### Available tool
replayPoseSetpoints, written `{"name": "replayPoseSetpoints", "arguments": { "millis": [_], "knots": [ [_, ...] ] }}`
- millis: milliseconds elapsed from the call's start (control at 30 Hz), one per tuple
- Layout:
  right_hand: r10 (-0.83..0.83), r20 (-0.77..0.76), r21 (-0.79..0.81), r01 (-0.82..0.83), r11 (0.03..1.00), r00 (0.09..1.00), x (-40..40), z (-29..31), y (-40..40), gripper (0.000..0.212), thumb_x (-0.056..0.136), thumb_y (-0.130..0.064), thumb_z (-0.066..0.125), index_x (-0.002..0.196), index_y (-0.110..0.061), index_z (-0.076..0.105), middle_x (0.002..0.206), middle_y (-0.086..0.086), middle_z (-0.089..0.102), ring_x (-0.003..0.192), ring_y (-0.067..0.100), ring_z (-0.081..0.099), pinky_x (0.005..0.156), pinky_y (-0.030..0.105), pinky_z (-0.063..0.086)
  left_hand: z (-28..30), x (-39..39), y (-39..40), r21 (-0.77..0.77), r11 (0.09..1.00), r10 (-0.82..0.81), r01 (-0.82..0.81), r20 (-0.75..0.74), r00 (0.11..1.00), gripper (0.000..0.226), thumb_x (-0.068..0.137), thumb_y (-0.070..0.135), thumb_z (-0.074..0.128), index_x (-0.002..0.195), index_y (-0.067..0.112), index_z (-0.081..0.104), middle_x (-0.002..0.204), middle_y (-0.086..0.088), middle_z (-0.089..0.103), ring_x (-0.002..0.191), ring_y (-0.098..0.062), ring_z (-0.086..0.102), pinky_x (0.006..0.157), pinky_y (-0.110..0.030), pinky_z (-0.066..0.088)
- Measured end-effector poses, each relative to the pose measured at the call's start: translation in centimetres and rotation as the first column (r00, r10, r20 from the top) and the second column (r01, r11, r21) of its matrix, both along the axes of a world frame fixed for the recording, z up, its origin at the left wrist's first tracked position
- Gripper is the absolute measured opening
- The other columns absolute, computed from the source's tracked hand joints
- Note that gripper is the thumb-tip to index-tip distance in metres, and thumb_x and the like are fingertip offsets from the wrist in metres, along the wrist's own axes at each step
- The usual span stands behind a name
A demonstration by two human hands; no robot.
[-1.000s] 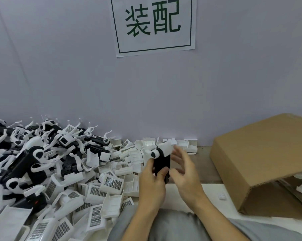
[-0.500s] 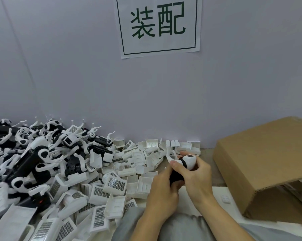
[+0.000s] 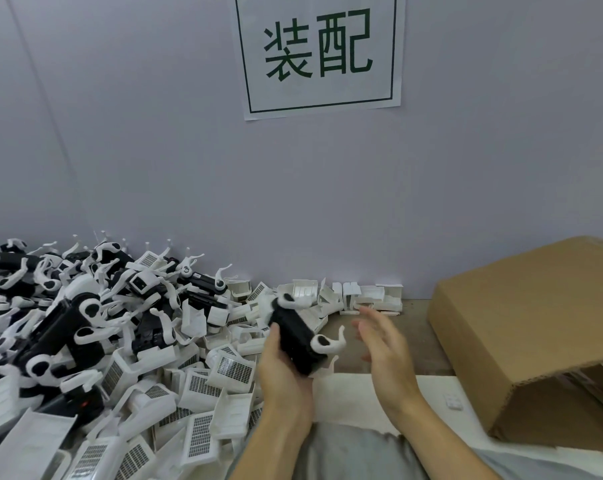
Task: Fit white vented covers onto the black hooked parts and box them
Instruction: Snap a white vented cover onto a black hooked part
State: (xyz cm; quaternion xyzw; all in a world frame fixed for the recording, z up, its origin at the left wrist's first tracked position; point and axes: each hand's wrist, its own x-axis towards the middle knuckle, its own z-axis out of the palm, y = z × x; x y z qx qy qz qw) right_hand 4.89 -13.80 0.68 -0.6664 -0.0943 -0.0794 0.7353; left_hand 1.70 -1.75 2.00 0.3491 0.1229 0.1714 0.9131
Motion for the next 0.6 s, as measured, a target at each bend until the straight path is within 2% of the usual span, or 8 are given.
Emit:
{"name": "replayPoseSetpoints", "arguments": {
  "millis": [67,133,167,233,300,400,500,600],
  "knots": [
    [0.014,-0.028,-0.035,-0.015,0.999,1.0,0.0,0.0,0.1,0.024,0.102,-0.02,0.05,0.118,-0.028,0.066,0.111,-0.008,0.069,0.104,0.006,0.063,0.084,0.025,0.045,0.5,-0.3,0.3,-0.078,0.996,-0.051,0.053,0.026,0.998,0.033,0.091,0.042,0.061,0.086,0.012,0.073,0.072,-0.007,0.071,0.057,-0.02,0.068,0.048,-0.029,0.053],
    [0.033,-0.057,-0.065,-0.037,0.997,0.998,-0.1,0.1,0.3,0.023,0.101,-0.016,0.049,0.106,-0.026,0.069,0.096,-0.004,0.071,0.089,0.012,0.066,0.072,0.023,0.044,0.3,-0.1,0.2,-0.033,0.998,-0.045,0.045,-0.007,0.999,0.024,0.073,0.036,0.073,0.068,0.012,0.069,0.059,-0.002,0.063,0.045,-0.015,0.058,0.045,-0.025,0.047],
    [0.045,-0.079,-0.086,-0.052,0.995,0.996,-0.1,0.2,0.4,0.024,0.101,-0.014,0.048,0.102,-0.025,0.07,0.089,-0.002,0.07,0.083,0.014,0.066,0.068,0.024,0.043,0.2,0.0,0.1,-0.02,0.999,-0.043,0.042,-0.028,0.999,0.023,0.07,0.032,0.073,0.067,0.012,0.065,0.058,-0.002,0.06,0.044,-0.015,0.054,0.047,-0.027,0.045],
    [0.096,-0.134,-0.134,-0.114,0.984,0.986,-0.1,0.1,0.5,0.028,0.101,-0.011,0.044,0.098,-0.021,0.07,0.076,-0.002,0.069,0.073,0.016,0.065,0.062,0.026,0.043,0.0,0.2,0.3,-0.064,0.997,-0.049,0.046,-0.041,0.998,0.022,0.075,0.03,0.072,0.074,0.01,0.063,0.065,-0.004,0.06,0.053,-0.016,0.055,0.06,-0.031,0.045],
    [0.194,-0.183,-0.14,-0.221,0.965,0.964,-0.3,0.1,0.5,0.031,0.101,-0.01,0.038,0.1,-0.015,0.068,0.07,0.003,0.07,0.066,0.02,0.066,0.057,0.026,0.043,0.0,0.1,0.4,-0.137,0.988,-0.074,0.074,0.007,0.997,0.027,0.079,0.033,0.069,0.087,0.007,0.068,0.08,-0.009,0.066,0.069,-0.021,0.062,0.074,-0.034,0.05],
    [0.379,-0.186,-0.111,-0.402,0.909,0.907,-1.0,0.4,0.5,0.031,0.099,-0.013,0.038,0.109,-0.013,0.067,0.086,0.018,0.074,0.068,0.025,0.067,0.06,0.029,0.042,0.0,-0.1,0.5,-0.11,0.989,-0.099,0.101,0.024,0.995,0.039,0.094,0.037,0.057,0.105,0.002,0.07,0.092,-0.017,0.075,0.074,-0.027,0.073,0.063,-0.033,0.058],
    [0.468,-0.12,-0.137,-0.482,0.865,0.875,-1.5,0.8,0.4,0.041,0.078,-0.023,0.048,0.114,-0.022,0.068,0.096,0.014,0.074,0.072,0.025,0.068,0.065,0.03,0.042,0.0,-0.1,0.2,0.014,0.994,-0.103,0.104,-0.049,0.993,0.038,0.106,0.033,0.041,0.126,0.006,0.061,0.116,-0.026,0.069,0.096,-0.036,0.066,0.069,-0.04,0.053],
    [0.443,-0.102,-0.151,-0.454,0.878,0.891,-1.6,0.7,0.4,0.038,0.079,-0.028,0.055,0.114,-0.018,0.065,0.098,0.011,0.073,0.072,0.024,0.068,0.068,0.033,0.042,0.1,-0.2,0.0,0.094,0.991,-0.086,0.091,-0.056,0.995,0.031,0.107,0.028,0.04,0.123,0.009,0.06,0.111,-0.024,0.069,0.096,-0.038,0.065,0.071,-0.042,0.053]
  ]
}}
